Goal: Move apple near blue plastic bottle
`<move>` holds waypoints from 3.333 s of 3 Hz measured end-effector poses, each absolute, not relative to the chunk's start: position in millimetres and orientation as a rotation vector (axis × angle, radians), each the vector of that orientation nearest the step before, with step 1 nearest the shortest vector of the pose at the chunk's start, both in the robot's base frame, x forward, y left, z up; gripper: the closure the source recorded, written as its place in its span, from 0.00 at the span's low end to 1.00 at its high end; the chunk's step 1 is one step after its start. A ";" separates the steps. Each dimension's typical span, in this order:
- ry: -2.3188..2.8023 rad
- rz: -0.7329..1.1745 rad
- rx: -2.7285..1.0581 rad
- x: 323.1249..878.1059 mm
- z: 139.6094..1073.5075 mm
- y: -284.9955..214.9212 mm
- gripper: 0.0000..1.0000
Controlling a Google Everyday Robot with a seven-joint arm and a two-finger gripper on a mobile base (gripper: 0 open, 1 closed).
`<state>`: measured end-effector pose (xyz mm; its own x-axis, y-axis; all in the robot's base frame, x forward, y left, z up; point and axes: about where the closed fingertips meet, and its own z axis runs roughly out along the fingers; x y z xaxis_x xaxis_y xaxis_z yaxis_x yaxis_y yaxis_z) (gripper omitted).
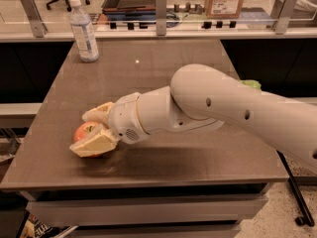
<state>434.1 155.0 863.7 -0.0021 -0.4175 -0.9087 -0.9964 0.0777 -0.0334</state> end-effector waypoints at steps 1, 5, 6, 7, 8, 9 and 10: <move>1.539 0.897 -1.463 432.6 864.9 156.5 1.00; 1.633 0.646 -1.318 521.2 952.1 112.6 1.00; 1.612 0.497 -1.233 556.6 974.7 93.2 1.00; 1.612 0.499 -1.236 555.8 974.7 93.7 1.00; 1.620 0.469 -1.249 570.7 975.7 98.3 1.00; 1.604 0.420 -1.256 609.0 982.3 102.1 1.00; 1.587 0.398 -1.257 648.5 985.4 110.4 1.00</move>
Offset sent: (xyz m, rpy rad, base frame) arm 0.0013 -0.0004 0.0049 -0.0026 -0.0013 -0.0038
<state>648.5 110.4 985.4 0.0735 -0.5206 -0.8507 -0.8603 0.3984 -0.3182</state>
